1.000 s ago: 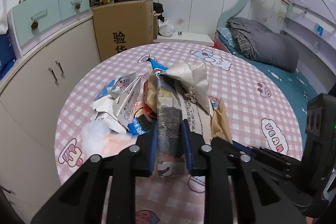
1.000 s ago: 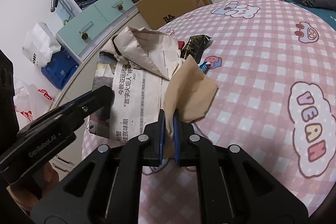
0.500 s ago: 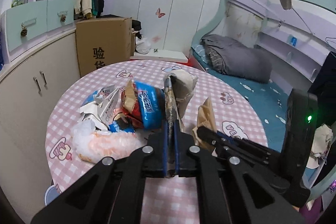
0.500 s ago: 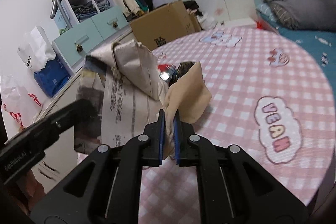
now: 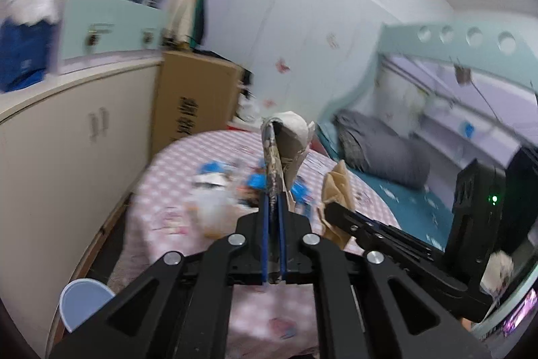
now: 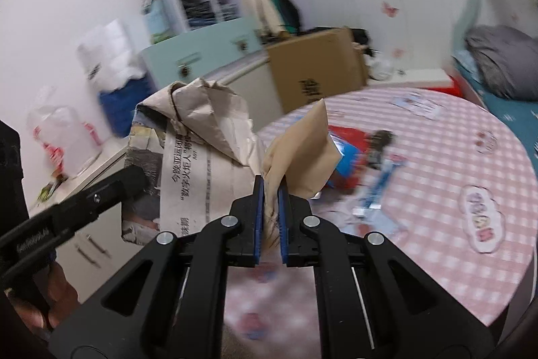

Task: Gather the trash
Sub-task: 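Carry both held items over the wastebasket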

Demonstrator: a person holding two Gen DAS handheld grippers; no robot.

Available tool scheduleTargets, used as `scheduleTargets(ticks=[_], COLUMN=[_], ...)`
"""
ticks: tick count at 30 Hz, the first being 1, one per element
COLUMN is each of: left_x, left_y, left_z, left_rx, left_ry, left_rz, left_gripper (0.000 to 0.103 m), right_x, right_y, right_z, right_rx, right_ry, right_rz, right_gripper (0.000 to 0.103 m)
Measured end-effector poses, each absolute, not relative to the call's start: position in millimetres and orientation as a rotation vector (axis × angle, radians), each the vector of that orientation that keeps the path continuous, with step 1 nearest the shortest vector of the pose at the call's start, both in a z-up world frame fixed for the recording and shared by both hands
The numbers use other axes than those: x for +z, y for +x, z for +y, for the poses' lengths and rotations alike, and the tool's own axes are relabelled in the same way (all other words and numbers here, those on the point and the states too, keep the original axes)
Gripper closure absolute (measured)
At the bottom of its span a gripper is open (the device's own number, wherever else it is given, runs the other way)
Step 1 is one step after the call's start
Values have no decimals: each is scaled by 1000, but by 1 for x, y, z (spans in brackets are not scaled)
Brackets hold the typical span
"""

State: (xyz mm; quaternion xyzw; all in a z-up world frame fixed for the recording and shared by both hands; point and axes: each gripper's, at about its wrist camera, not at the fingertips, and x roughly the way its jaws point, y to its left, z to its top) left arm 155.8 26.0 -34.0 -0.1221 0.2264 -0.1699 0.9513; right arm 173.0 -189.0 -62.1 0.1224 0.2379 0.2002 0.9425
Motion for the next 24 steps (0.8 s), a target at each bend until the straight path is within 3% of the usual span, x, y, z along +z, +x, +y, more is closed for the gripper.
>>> scheduleTargets(ticks=[15,24], left_x=[-100,-207], left_y=[129,143], left_z=[179,266], left_rx=[-95,181], left_ry=[-446,-501], left_rz=[510,728], left_gripper=[98,98], right_x=[-90,-182], right_y=[174,199], right_z=[-10,107], right_rx=[677,839], right_ry=[30,-131], right_rz=[587,806], right_gripper=[95,95])
